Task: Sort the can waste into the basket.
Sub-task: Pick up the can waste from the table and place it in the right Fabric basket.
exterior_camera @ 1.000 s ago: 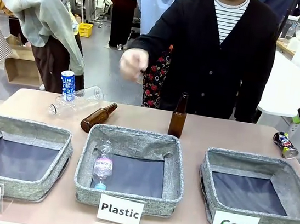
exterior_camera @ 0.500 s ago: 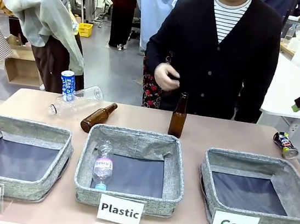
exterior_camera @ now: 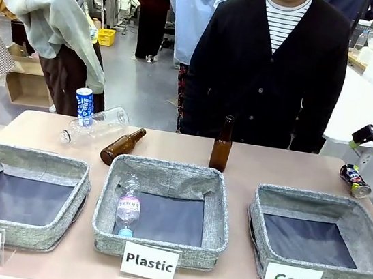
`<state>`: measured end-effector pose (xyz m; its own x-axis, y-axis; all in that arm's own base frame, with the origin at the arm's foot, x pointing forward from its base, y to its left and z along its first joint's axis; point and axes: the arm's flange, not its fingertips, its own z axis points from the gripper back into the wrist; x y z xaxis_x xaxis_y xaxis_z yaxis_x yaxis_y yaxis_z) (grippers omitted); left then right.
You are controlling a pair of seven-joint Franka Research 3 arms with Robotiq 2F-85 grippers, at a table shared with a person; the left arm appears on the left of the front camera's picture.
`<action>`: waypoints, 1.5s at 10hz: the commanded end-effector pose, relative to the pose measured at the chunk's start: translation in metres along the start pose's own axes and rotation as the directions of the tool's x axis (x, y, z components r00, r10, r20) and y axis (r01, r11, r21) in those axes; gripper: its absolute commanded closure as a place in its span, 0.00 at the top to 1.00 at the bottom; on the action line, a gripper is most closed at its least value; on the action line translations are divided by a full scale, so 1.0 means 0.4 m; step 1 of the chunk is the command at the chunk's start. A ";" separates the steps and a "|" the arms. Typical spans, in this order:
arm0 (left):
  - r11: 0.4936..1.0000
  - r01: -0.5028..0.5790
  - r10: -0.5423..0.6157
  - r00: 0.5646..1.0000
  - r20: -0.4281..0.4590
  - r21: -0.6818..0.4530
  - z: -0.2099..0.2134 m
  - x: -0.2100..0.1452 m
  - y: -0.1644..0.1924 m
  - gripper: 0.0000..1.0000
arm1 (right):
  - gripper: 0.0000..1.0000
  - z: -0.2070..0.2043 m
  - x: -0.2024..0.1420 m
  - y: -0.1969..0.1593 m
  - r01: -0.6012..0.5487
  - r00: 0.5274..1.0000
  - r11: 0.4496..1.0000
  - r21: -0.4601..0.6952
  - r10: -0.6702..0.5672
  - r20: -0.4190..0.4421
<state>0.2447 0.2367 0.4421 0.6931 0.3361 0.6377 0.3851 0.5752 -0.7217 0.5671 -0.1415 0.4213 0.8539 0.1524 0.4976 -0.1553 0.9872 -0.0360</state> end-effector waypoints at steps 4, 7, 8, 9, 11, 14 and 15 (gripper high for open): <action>1.000 0.024 -0.024 1.000 0.017 -0.015 -0.002 0.005 -0.001 1.00 | 1.00 -0.113 -0.036 -0.099 0.019 0.994 0.989 0.146 -0.035 0.106; 1.000 0.024 -0.024 1.000 0.017 -0.015 -0.002 0.005 -0.001 1.00 | 1.00 -0.101 -0.037 -0.071 0.042 0.997 0.994 0.101 -0.048 0.062; 1.000 0.024 -0.024 1.000 0.017 -0.015 -0.002 0.005 -0.001 1.00 | 1.00 -0.101 -0.037 -0.071 0.042 0.997 0.994 0.101 -0.048 0.062; 1.000 0.024 -0.024 1.000 0.017 -0.015 -0.002 0.005 -0.001 1.00 | 1.00 -0.105 -0.043 -0.077 0.059 0.995 0.992 0.116 -0.068 0.070; 1.000 0.024 -0.024 1.000 0.017 -0.015 -0.002 0.005 -0.001 1.00 | 1.00 -0.119 -0.046 -0.112 0.092 0.994 0.990 0.104 -0.097 0.044; 1.000 0.024 -0.024 1.000 0.017 -0.015 -0.002 0.005 -0.001 1.00 | 1.00 -0.148 -0.052 -0.146 0.130 0.991 0.985 0.109 -0.133 0.020; 1.000 0.024 -0.024 1.000 0.017 -0.015 -0.002 0.005 -0.001 1.00 | 1.00 -0.159 -0.055 -0.168 0.160 0.986 0.981 0.108 -0.163 0.020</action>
<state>0.2446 0.2367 0.4421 0.6927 0.3357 0.6383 0.3857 0.5754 -0.7212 0.5768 -0.2005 0.3540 0.8521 0.0324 0.5224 -0.1025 0.9891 0.1059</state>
